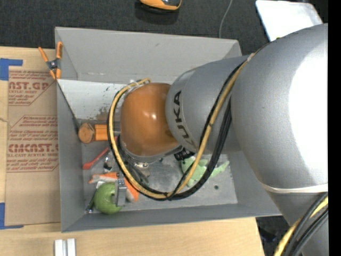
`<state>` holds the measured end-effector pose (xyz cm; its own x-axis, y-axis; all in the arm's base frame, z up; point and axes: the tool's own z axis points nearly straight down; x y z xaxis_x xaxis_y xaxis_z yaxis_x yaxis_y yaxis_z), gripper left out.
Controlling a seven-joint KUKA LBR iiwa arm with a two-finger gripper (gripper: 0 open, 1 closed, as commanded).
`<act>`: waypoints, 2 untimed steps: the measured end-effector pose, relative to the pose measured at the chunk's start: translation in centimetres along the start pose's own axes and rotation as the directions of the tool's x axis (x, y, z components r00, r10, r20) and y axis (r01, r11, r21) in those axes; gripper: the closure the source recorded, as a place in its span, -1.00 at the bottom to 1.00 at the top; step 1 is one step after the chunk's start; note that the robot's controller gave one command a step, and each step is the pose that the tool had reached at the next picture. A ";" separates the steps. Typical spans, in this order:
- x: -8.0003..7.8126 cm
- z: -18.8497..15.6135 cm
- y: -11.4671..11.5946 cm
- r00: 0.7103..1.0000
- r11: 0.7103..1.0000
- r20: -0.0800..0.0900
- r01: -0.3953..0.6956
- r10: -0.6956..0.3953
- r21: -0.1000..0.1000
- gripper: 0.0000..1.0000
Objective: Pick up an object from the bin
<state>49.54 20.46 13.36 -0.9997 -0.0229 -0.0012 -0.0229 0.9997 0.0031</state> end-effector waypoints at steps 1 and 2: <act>-2.3 1.6 -2.6 0.987 0.987 0.015 -0.161 0.161 -0.006 -1.00; -0.6 3.2 -1.9 0.983 0.983 0.009 0.186 -0.186 -0.005 -1.00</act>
Offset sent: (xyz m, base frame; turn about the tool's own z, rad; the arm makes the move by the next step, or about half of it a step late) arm -0.0115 -0.0180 -0.0531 -0.4932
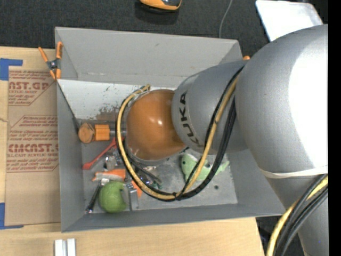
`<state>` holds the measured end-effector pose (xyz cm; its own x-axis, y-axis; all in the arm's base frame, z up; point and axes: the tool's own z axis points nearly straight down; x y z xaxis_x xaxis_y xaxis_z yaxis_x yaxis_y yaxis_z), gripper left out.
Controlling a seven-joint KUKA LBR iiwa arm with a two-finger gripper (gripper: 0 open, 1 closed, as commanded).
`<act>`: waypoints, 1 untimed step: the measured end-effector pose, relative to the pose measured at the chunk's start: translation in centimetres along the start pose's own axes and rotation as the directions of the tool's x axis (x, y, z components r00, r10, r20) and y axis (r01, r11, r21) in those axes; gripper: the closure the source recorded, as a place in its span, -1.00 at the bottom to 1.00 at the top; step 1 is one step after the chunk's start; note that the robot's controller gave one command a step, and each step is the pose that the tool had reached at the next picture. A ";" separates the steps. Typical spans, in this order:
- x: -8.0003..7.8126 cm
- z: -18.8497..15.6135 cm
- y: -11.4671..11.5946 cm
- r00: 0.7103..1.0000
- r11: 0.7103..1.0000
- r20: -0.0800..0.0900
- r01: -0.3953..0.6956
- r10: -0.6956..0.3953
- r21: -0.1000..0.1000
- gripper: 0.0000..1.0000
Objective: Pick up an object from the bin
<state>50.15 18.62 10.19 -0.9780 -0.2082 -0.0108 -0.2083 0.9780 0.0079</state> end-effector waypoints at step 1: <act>-0.5 0.9 -0.5 0.986 0.986 -0.001 0.167 -0.167 0.001 -1.00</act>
Offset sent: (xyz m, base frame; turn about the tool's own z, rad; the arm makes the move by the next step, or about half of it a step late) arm -0.0079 0.0014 0.0388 -0.4716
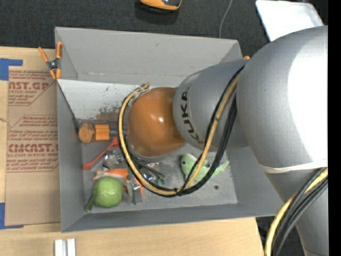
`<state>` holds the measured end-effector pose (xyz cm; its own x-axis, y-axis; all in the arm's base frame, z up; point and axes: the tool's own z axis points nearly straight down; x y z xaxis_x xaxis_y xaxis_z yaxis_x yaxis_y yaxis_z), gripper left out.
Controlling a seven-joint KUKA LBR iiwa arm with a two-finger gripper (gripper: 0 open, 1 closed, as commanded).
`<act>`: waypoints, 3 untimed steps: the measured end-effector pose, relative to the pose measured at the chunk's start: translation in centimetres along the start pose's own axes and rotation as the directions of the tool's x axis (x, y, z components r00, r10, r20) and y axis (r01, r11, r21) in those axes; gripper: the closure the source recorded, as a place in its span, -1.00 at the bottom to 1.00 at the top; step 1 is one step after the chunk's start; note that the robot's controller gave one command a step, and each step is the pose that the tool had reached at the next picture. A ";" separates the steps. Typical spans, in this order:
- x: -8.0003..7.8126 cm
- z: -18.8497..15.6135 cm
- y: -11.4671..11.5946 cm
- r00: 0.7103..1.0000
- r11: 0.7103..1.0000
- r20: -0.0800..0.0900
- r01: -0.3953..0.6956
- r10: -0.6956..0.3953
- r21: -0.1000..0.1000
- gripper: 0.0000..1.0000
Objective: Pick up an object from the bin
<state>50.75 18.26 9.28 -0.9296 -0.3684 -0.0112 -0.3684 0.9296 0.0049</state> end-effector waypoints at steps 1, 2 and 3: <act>0.5 -1.8 0.3 1.000 1.000 0.000 -0.006 0.006 0.001 -1.00; 0.7 0.1 0.8 0.956 0.956 0.003 0.294 -0.294 0.001 -1.00; 1.1 2.0 1.2 0.988 0.988 0.007 0.157 -0.157 0.000 -1.00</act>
Offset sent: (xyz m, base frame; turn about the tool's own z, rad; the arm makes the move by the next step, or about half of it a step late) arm -0.0129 0.0068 -0.0228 -0.1812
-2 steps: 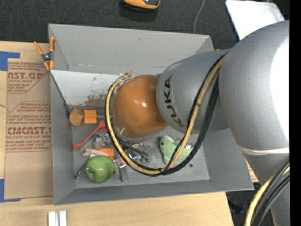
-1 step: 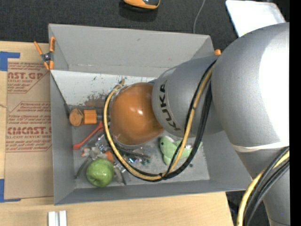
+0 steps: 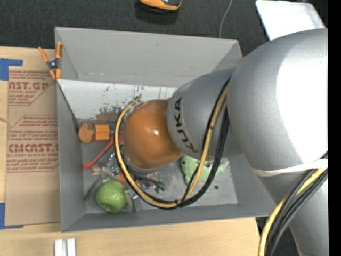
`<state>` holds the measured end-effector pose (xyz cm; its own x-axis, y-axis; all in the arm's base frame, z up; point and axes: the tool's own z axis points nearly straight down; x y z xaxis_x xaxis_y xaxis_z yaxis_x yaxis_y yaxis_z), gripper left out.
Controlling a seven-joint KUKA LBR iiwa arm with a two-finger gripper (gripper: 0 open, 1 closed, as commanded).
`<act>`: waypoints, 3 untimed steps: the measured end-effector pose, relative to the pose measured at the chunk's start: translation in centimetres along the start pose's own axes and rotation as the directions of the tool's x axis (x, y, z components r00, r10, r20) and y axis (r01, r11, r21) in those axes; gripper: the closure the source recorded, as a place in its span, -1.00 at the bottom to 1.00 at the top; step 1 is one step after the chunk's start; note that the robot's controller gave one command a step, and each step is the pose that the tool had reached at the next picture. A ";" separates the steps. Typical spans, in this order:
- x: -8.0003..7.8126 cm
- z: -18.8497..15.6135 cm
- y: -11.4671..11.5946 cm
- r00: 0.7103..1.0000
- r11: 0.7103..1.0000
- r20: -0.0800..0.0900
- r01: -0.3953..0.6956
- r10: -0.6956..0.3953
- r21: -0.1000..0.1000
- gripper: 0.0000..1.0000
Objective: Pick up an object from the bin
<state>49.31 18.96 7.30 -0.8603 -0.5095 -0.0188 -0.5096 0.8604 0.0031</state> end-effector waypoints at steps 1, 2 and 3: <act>0.2 0.2 -0.2 1.000 1.000 0.002 0.002 -0.002 -0.002 -1.00; 0.3 0.3 0.6 1.000 1.000 0.003 0.031 -0.031 -0.002 -1.00; 0.2 0.3 0.9 0.999 0.999 0.005 0.037 -0.037 -0.002 -1.00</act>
Offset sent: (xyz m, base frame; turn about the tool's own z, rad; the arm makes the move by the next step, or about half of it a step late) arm -0.0057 0.0024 -0.0030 -0.0299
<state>48.67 19.62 7.00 -0.8409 -0.5407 -0.0243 -0.5410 0.8410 0.0049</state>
